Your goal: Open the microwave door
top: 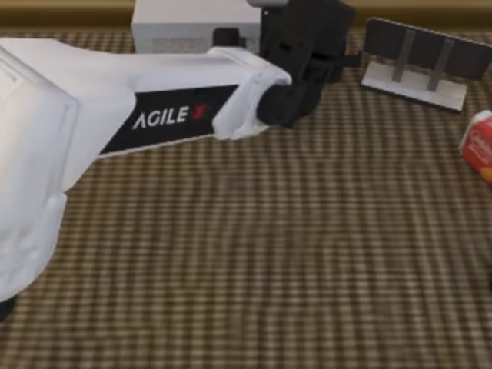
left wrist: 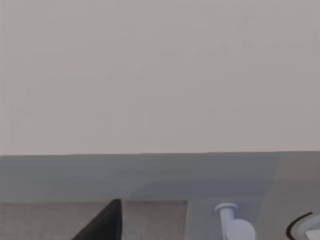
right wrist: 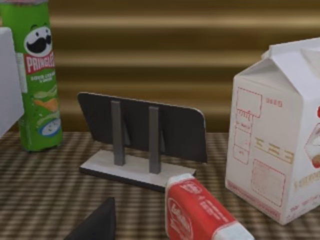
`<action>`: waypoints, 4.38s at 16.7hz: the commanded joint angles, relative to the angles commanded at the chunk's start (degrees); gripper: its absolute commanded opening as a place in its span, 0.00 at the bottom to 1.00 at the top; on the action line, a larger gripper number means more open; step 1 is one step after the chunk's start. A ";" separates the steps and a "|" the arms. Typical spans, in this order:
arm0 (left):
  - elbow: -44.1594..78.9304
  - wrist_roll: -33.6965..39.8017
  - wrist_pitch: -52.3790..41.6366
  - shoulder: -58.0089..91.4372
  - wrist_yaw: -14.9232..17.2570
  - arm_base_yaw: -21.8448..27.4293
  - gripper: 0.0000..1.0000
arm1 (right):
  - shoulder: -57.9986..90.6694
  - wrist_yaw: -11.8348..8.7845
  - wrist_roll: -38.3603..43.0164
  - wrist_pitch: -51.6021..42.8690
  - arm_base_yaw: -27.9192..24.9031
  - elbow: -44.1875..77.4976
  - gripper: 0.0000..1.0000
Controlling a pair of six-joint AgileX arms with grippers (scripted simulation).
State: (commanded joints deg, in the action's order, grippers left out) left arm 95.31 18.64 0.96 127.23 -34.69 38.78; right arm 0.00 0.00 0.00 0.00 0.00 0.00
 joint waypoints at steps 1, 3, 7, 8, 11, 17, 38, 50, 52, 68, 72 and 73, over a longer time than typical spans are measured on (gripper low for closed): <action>0.00 0.00 0.00 0.00 0.00 0.00 0.85 | 0.00 0.00 0.00 0.00 0.00 0.00 1.00; 0.00 0.00 0.00 0.00 0.00 0.00 0.70 | 0.00 0.00 0.00 0.00 0.00 0.00 1.00; 0.00 0.00 0.00 0.00 0.00 0.00 0.40 | 0.00 0.00 0.00 0.00 0.00 0.00 1.00; 0.00 0.00 0.00 0.00 0.00 0.00 0.32 | 0.00 0.00 0.00 0.00 0.00 0.00 1.00; 0.00 0.00 0.00 0.00 0.00 0.00 0.10 | 0.00 0.00 0.00 0.00 0.00 0.00 1.00; 0.00 0.00 0.00 0.00 0.00 0.00 0.00 | 0.00 0.00 0.00 0.00 0.00 0.00 1.00; 40.99 12.29 -58.06 13.36 14.30 -1.07 0.00 | 0.00 0.00 0.00 0.00 0.00 0.00 1.00; 47.75 14.36 -66.42 15.23 17.25 -2.19 0.00 | 0.00 0.00 0.00 0.00 0.00 0.00 1.00; 47.75 14.36 -66.42 15.23 17.25 -2.19 0.00 | 0.00 0.00 0.00 0.00 0.00 0.00 1.00; 47.75 14.36 -66.42 15.23 17.25 -2.19 0.00 | 0.00 0.00 0.00 0.00 0.00 0.00 1.00; 45.36 13.44 -64.69 13.71 17.59 -1.85 0.00 | 0.00 0.00 0.00 0.00 0.00 0.00 1.00; 43.36 12.79 -63.64 12.52 17.81 -2.01 0.00 | 0.00 0.00 0.00 0.00 0.00 0.00 1.00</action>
State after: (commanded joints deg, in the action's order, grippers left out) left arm 138.67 31.43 -62.68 139.75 -16.88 36.77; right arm 0.00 0.00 0.00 0.00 0.00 0.00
